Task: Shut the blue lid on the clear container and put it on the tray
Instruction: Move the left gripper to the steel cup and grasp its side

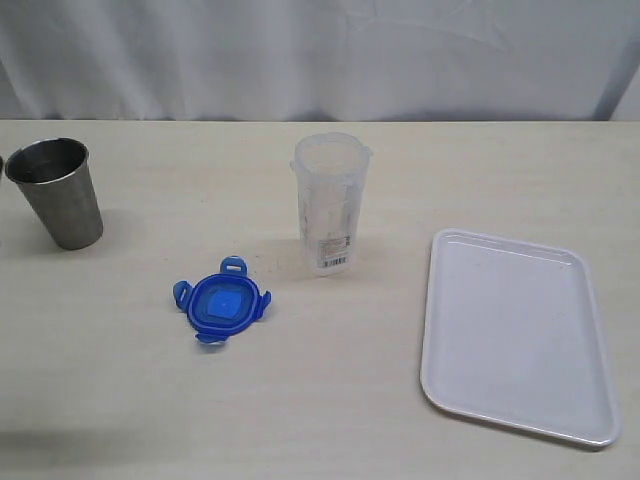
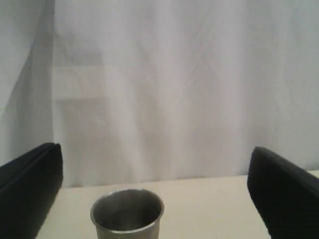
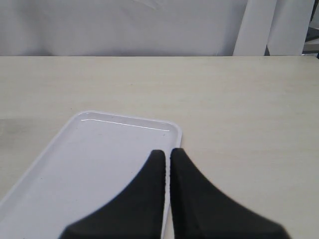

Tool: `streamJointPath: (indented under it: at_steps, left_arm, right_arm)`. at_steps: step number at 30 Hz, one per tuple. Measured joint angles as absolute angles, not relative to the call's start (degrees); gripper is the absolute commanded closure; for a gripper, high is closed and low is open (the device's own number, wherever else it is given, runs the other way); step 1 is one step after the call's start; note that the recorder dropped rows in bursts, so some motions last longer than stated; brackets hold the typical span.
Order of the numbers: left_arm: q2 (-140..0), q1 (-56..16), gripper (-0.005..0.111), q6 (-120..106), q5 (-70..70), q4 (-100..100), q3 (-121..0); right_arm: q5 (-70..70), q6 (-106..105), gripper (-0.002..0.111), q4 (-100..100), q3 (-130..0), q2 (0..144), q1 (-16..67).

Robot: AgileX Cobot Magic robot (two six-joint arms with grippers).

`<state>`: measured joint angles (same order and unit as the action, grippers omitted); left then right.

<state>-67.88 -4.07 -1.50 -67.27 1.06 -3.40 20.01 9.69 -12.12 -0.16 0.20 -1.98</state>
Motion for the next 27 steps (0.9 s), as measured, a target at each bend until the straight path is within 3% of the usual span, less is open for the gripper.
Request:
streamJointPath:
  at_steps: [4,10,27]
  left_arm:
    - [-86.1,-4.1,0.002,-1.6,-69.1,1.1,-9.0]
    - [-98.9,-4.1,0.002,-2.8,-69.1,0.0,-14.3]
    - [-113.1,-4.1,0.002,-4.6,-69.2,-5.9,-25.6]
  right_arm:
    - [20.0,9.7,0.104,-12.1,-0.2,0.2,-2.0]
    - [20.0,9.7,0.104,-12.1,-0.2,0.2,-2.0]
    - [20.0,9.7,0.104,-12.1,-0.2,0.2,-2.0]
